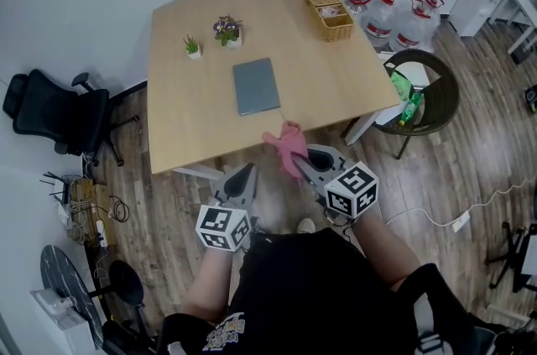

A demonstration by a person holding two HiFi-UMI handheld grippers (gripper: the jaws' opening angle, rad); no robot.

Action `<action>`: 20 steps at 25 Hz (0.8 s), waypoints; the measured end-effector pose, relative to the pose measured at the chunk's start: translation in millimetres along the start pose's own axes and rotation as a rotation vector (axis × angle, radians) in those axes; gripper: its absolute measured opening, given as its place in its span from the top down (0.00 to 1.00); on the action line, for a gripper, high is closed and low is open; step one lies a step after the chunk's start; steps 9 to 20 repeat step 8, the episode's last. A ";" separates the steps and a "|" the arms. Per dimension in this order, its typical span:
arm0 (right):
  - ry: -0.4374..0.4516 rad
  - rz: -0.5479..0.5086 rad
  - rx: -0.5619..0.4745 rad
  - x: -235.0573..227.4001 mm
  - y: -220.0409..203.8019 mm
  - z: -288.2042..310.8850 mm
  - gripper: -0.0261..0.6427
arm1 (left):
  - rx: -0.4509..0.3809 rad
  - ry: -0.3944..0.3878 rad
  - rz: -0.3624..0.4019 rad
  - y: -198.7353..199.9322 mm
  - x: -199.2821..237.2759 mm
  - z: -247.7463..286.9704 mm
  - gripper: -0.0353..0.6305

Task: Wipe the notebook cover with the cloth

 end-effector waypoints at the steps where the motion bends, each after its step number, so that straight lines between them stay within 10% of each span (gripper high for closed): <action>1: -0.001 -0.001 0.000 -0.1 0.1 -0.4 0.88 | -0.001 0.000 0.002 0.3 -0.4 0.0 0.93; 20: -0.003 -0.005 -0.001 3.5 3.7 1.7 0.88 | -0.012 0.001 0.010 5.3 3.2 -4.8 0.93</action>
Point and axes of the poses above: the fingertips, and each gripper's own axes: z forward along the fingers, x to its left, y out of its top, the point moved 8 cm from there along -z, backward along the fingers
